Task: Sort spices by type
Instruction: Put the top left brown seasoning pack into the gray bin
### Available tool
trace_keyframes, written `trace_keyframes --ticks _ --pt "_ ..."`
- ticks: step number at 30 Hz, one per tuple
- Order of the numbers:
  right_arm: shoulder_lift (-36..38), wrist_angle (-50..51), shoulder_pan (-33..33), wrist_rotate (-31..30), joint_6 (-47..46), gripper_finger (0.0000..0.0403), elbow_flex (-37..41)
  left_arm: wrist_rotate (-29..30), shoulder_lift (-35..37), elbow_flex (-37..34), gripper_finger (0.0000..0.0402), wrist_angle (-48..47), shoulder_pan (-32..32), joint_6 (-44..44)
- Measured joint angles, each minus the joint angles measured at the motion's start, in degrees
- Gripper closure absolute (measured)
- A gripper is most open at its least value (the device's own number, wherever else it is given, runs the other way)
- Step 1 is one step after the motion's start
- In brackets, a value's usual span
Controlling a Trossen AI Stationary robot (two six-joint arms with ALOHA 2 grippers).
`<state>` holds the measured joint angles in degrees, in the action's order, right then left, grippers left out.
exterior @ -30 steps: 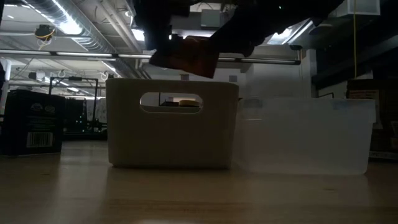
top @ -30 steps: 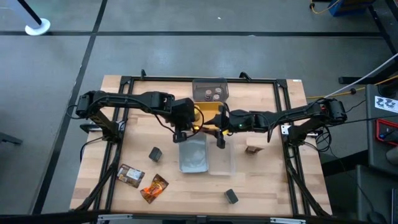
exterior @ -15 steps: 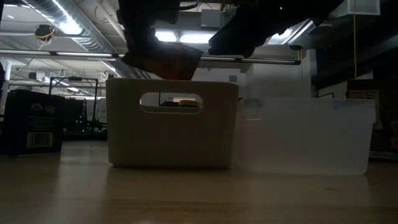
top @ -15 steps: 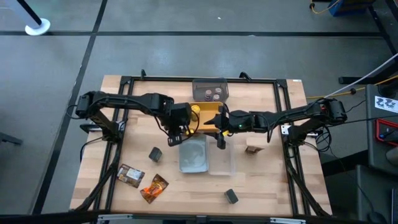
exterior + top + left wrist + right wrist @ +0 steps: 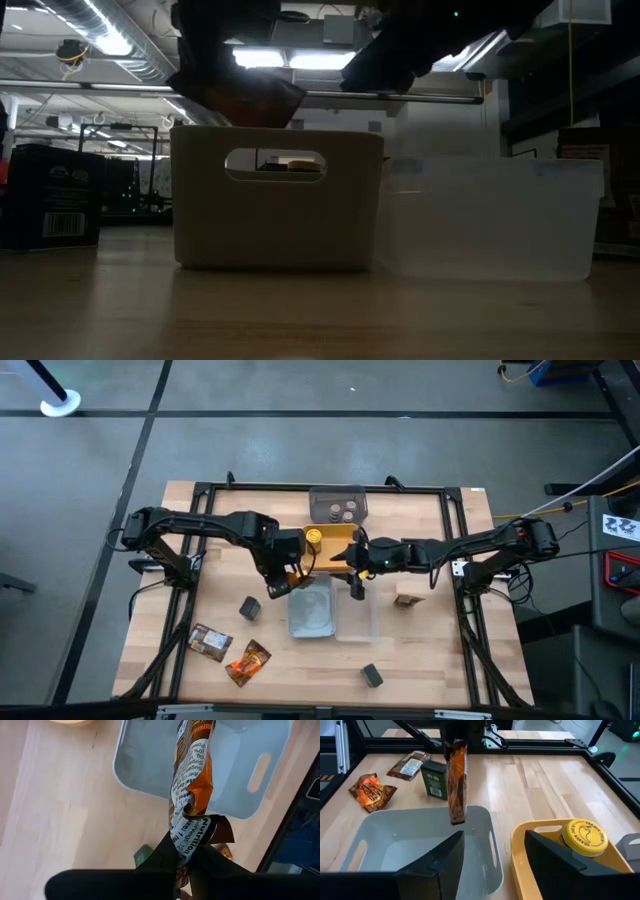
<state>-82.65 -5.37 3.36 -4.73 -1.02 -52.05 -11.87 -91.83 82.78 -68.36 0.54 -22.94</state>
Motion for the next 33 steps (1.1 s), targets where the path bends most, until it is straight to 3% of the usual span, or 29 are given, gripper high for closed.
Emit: trace_keyframes --ticks 12,19,29,33 --pt "7.3 4.7 0.0 -1.8 1.5 0.0193 0.0 -2.0 -3.5 0.4 0.0394 3.6 0.5 2.9" --pt "10.2 7.7 0.0 -1.8 1.5 0.0194 0.0 -2.0 -9.0 8.6 0.0394 2.2 2.3 10.1" --pt "11.1 13.0 0.0 -1.9 1.5 0.0194 0.0 0.7 -20.9 22.6 0.0394 -19.3 2.1 14.2" --pt "11.1 13.4 0.0 -1.9 1.5 0.0194 0.0 0.8 -25.8 24.9 0.0394 -21.7 1.9 15.9"
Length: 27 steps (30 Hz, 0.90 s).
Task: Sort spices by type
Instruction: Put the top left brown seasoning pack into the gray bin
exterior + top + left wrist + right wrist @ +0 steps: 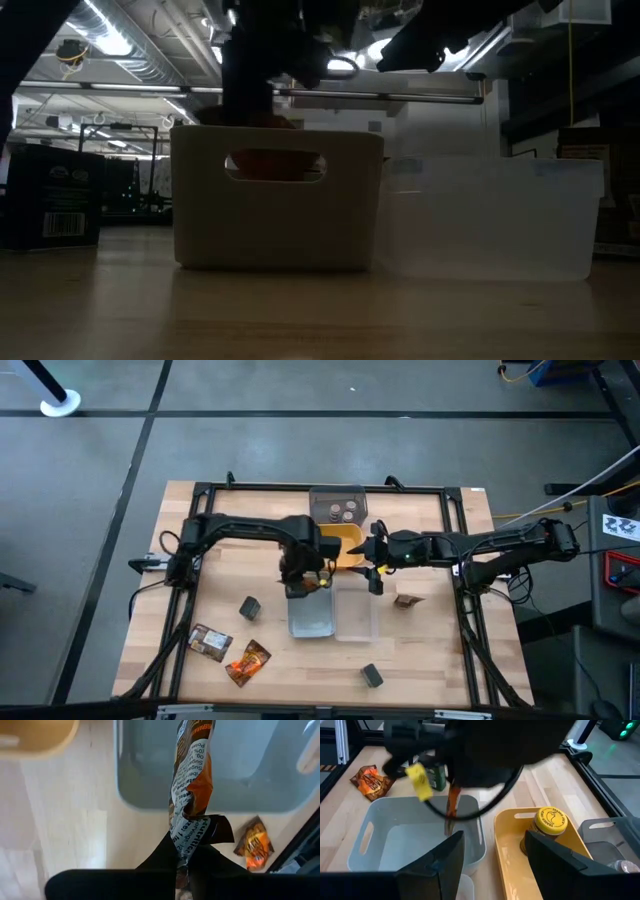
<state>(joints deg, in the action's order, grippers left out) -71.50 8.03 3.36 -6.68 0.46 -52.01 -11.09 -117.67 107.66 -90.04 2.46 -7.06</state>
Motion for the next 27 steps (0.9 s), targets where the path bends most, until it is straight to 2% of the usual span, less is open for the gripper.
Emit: trace_keyframes --ticks 6,15,23,27 --pt "0.0 1.6 0.0 0.0 0.0 0.0194 0.0 0.1 -3.3 0.7 0.0394 0.0 0.4 1.2" --pt "0.0 3.4 0.0 0.0 0.0 0.0194 0.0 2.4 -3.2 0.7 0.0379 0.5 1.1 0.5" --pt "0.0 4.2 0.0 0.0 0.0 0.0194 0.0 2.5 -3.2 0.3 0.0383 1.0 1.1 1.5" --pt "0.0 4.2 0.0 0.0 0.0 0.0194 0.0 2.5 -3.2 0.3 0.0367 1.6 1.1 1.9"
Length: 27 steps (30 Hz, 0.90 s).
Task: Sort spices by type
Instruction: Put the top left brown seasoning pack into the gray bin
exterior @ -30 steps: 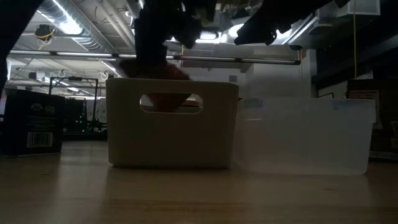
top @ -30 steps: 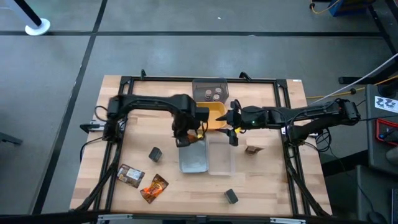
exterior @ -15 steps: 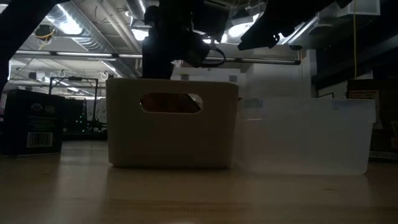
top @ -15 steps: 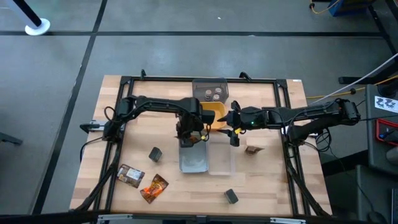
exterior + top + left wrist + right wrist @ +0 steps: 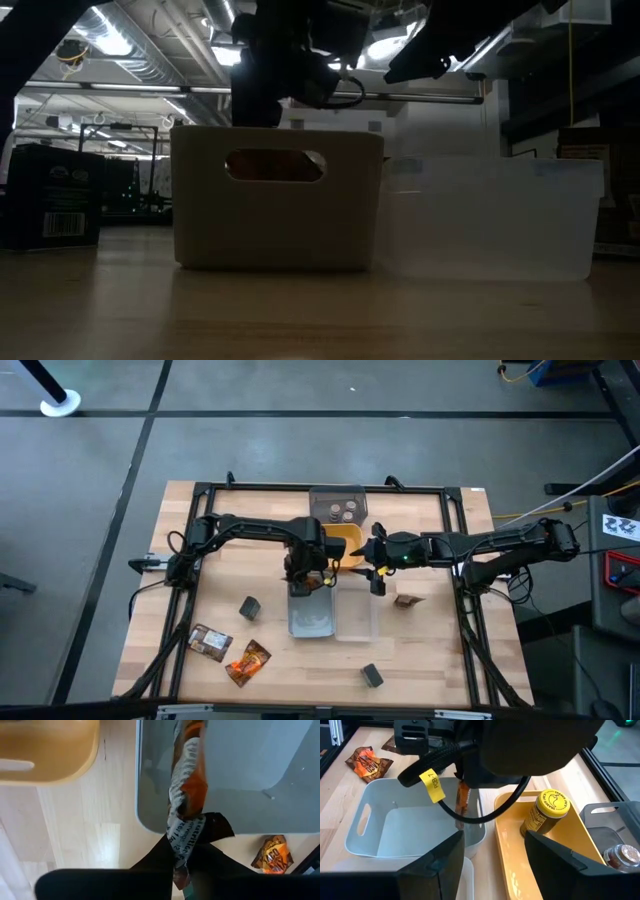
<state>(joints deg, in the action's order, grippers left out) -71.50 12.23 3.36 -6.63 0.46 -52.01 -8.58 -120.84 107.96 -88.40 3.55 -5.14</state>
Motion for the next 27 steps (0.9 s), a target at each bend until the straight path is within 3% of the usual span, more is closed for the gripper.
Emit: trace_keyframes --ticks 14,27 --pt "0.0 0.5 0.0 0.0 0.0 0.0194 0.0 1.7 0.0 0.0 0.0285 4.0 0.0 0.8" --pt "0.0 1.4 0.0 0.2 0.0 0.0194 0.0 1.9 1.7 1.0 0.0276 3.6 0.0 1.4"
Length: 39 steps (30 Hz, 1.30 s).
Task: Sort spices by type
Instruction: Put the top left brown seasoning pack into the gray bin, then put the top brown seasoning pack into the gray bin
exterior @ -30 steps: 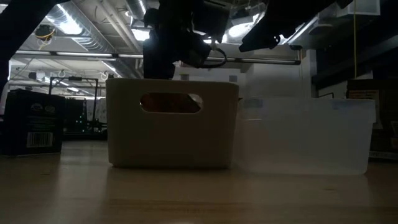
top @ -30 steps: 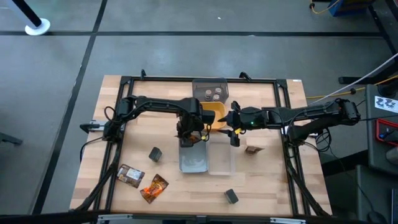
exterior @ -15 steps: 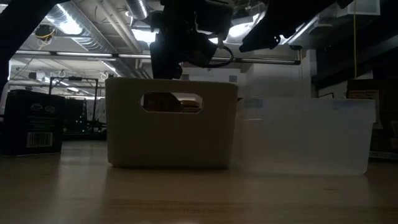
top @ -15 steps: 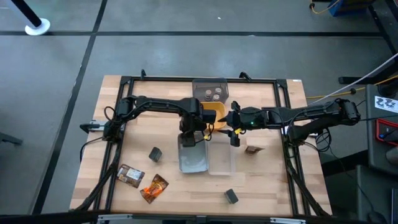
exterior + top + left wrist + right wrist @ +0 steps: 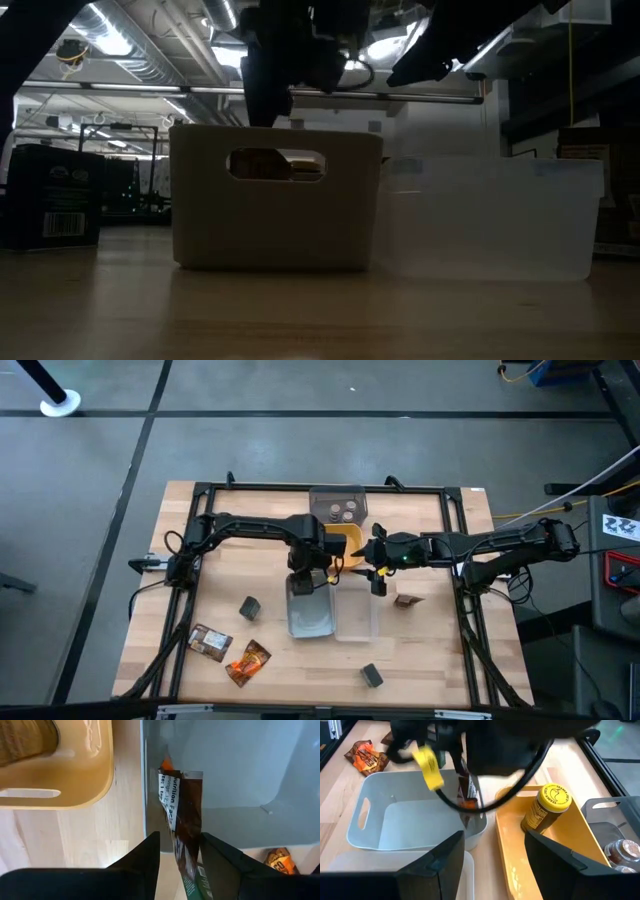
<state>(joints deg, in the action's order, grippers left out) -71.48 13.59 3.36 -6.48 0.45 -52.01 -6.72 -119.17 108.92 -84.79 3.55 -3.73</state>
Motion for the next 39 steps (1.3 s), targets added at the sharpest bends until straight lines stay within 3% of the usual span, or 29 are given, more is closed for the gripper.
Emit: trace_keyframes --ticks 7,14,18,23,32,35,39 --pt "0.7 0.3 0.0 0.0 -0.1 0.0194 0.0 0.6 5.0 0.4 0.0276 0.4 0.0 2.5" --pt "5.6 2.0 0.1 0.0 -3.1 0.0194 0.0 8.4 14.5 0.2 0.0276 2.3 0.0 0.3" --pt "9.2 7.9 0.1 0.1 -6.8 0.0194 0.0 10.9 21.3 -2.5 0.0276 5.6 -0.9 -1.6" --pt "13.0 17.3 0.1 0.5 -14.0 0.0194 0.0 15.9 31.2 -10.8 0.0276 13.0 -3.5 -4.9" --pt "15.3 25.4 2.5 12.0 -21.6 0.0194 -0.2 21.3 46.7 -32.4 0.0276 29.8 -6.6 -8.1" --pt "15.3 29.5 6.2 10.7 -23.8 0.0194 -1.0 21.6 50.2 -39.3 0.0276 35.8 -6.6 -8.5" --pt "15.3 34.8 11.7 4.3 -26.6 0.0194 -2.3 21.6 53.5 -46.7 0.0276 41.9 -6.6 -8.6"
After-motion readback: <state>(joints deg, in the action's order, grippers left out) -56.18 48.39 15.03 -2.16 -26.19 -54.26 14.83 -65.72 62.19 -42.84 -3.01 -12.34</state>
